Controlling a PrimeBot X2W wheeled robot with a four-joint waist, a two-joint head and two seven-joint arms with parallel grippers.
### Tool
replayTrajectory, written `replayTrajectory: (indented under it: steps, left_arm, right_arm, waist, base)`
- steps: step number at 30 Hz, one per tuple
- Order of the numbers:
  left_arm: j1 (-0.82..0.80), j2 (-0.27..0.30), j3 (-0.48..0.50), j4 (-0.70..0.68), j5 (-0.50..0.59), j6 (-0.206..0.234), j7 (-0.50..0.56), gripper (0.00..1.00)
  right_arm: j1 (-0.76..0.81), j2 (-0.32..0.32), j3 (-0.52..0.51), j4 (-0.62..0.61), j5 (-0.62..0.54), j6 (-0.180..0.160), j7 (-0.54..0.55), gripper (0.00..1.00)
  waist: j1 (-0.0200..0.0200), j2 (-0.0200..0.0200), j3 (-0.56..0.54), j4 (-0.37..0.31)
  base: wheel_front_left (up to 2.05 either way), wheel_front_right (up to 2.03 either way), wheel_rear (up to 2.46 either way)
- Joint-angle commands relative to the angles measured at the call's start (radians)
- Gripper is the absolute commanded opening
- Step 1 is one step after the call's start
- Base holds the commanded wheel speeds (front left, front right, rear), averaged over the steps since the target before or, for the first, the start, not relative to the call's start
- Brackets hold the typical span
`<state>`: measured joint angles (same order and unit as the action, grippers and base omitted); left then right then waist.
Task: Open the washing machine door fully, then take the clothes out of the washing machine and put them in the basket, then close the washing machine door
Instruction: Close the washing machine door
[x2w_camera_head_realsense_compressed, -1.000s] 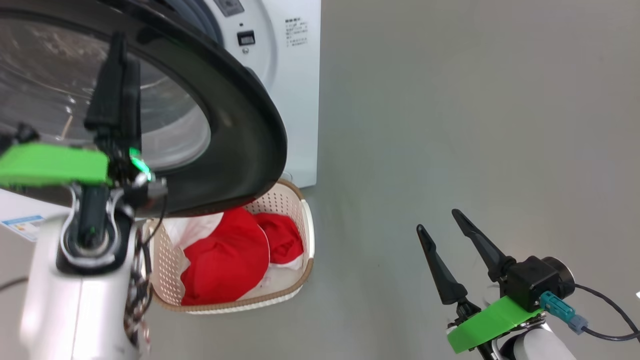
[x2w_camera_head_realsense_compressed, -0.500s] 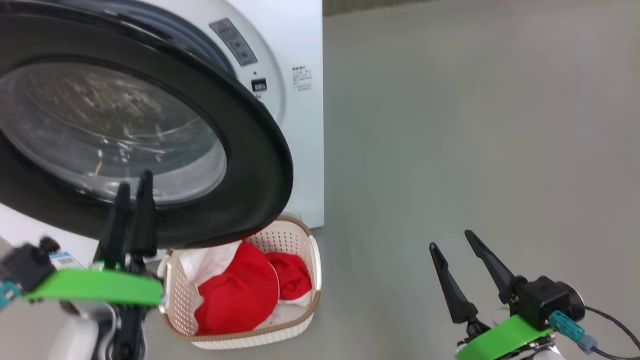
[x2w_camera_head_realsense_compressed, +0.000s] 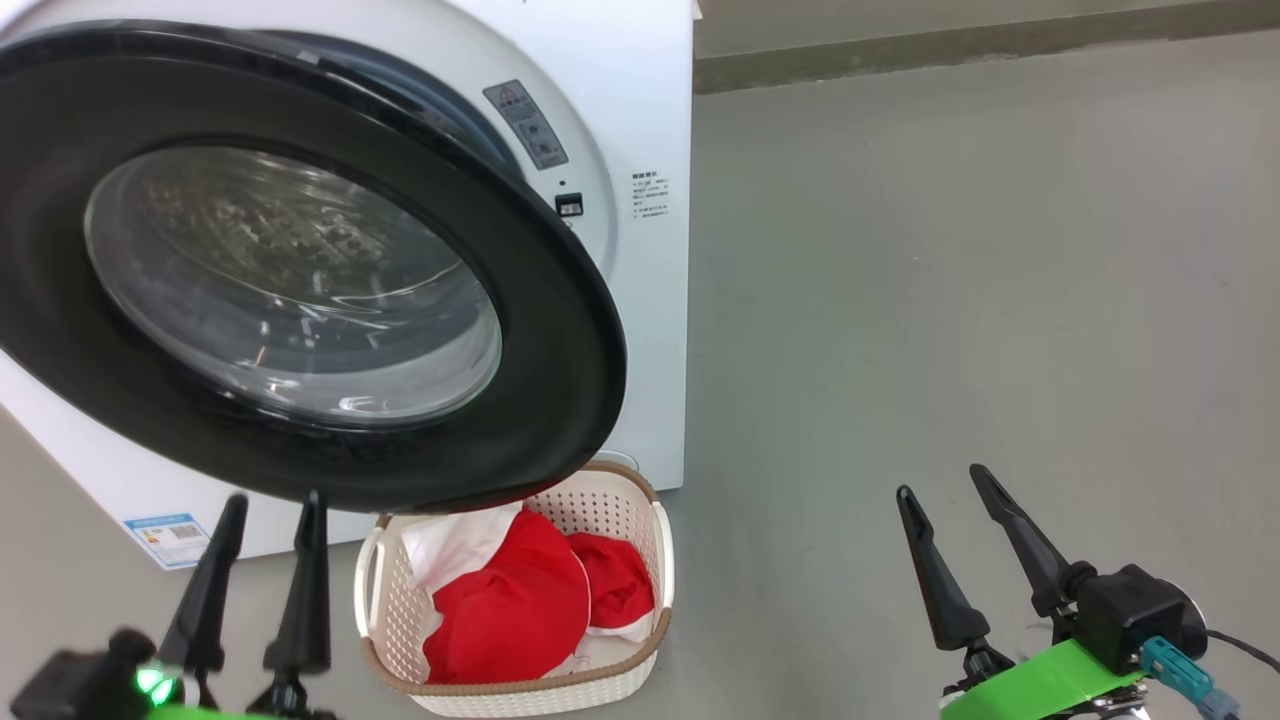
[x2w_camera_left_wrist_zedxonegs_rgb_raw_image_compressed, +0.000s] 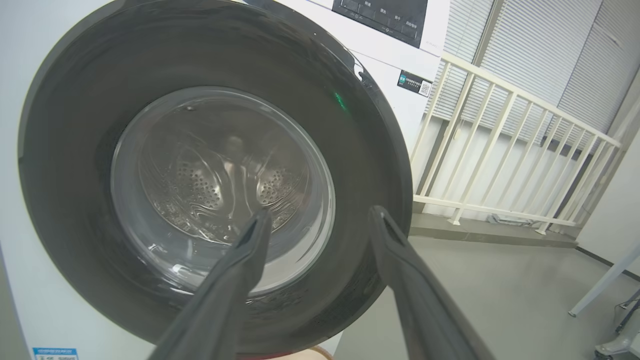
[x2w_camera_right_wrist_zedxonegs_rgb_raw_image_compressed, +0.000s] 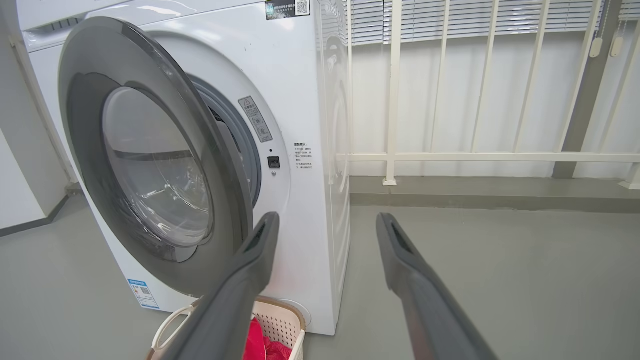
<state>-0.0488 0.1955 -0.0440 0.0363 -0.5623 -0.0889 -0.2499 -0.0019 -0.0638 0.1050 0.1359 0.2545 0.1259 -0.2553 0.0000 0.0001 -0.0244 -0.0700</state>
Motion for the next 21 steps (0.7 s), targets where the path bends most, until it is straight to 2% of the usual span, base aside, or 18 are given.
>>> replayTrajectory:
  steps: [1,9,10,14,21]
  left_arm:
    - [0.002,0.007,0.053,-0.033,0.041,-0.004,-0.012,1.00]
    - [0.131,-0.048,0.127,-0.047,0.279,-0.013,-0.012,1.00]
    - [0.155,-0.060,0.129,-0.041,0.334,-0.014,-0.012,1.00]
    - [0.169,-0.093,0.146,-0.017,0.362,-0.021,-0.012,1.00]
    - [0.150,-0.113,0.169,-0.001,0.380,-0.034,-0.012,1.00]
  right_arm:
    - [-0.010,-0.003,0.013,-0.032,0.001,0.005,-0.006,1.00]
    - [0.015,0.006,-0.016,-0.053,0.007,0.005,-0.006,1.00]
    - [0.021,0.008,-0.020,-0.055,0.009,0.005,-0.006,1.00]
    - [0.026,0.010,-0.022,-0.055,0.011,0.005,-0.006,1.00]
    - [0.024,0.012,-0.019,-0.052,0.010,0.005,-0.006,1.00]
  waist:
    - [0.0000,-0.0001,-0.004,0.005]
    - [0.0000,-0.0001,-0.008,0.009]
    - [0.0000,-0.0001,-0.008,0.009]
    - [0.0000,-0.0001,-0.007,0.009]
    - [0.0000,-0.0001,-0.005,0.006]
  base:
    - [0.00,0.00,0.00]
    - [0.00,0.00,0.00]
    - [0.00,0.00,0.00]
    - [0.00,0.00,0.00]
    - [0.00,0.00,0.00]
